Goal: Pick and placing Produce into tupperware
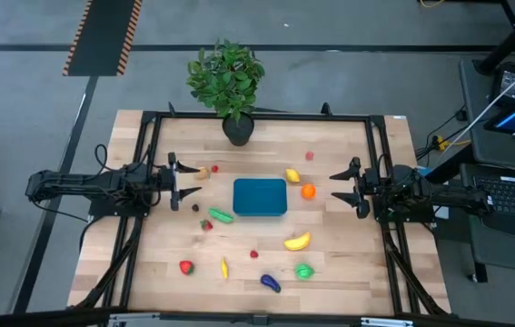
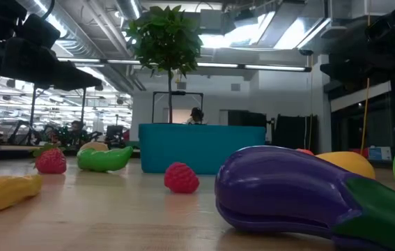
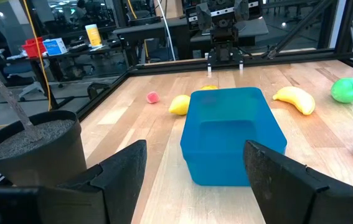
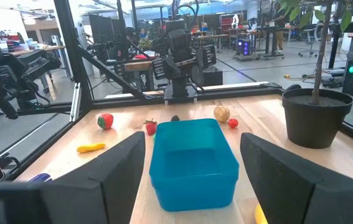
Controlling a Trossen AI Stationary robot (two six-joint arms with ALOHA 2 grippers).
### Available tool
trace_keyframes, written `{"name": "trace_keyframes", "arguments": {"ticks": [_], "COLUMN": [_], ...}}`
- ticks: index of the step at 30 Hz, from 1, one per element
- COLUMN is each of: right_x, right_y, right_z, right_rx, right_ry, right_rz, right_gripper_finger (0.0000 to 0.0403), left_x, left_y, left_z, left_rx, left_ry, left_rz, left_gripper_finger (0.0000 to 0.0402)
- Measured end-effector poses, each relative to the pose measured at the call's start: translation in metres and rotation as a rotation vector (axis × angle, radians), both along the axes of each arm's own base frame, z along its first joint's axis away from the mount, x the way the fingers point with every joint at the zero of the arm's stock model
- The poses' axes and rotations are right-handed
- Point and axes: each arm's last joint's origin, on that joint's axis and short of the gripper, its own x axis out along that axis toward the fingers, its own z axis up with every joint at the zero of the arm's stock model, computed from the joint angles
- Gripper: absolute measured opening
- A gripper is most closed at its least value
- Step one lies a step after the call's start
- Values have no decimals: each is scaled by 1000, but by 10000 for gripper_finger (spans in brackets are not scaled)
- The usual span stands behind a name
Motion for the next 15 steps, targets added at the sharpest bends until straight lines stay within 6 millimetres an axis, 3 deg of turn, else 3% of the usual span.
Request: {"name": "trace_keyframes", "arguments": {"ticks": [15], "right_x": [0], "right_y": [0], "right_z": [0], "right_rx": [-27], "right_ry": [0], "right_rz": [-1], "right_gripper_finger": [265], "left_x": [0], "left_y": [0], "left_z": [0], "left_rx": [0], "left_ry": [0], "left_rz": [0], "left_gripper_finger": [261]}}
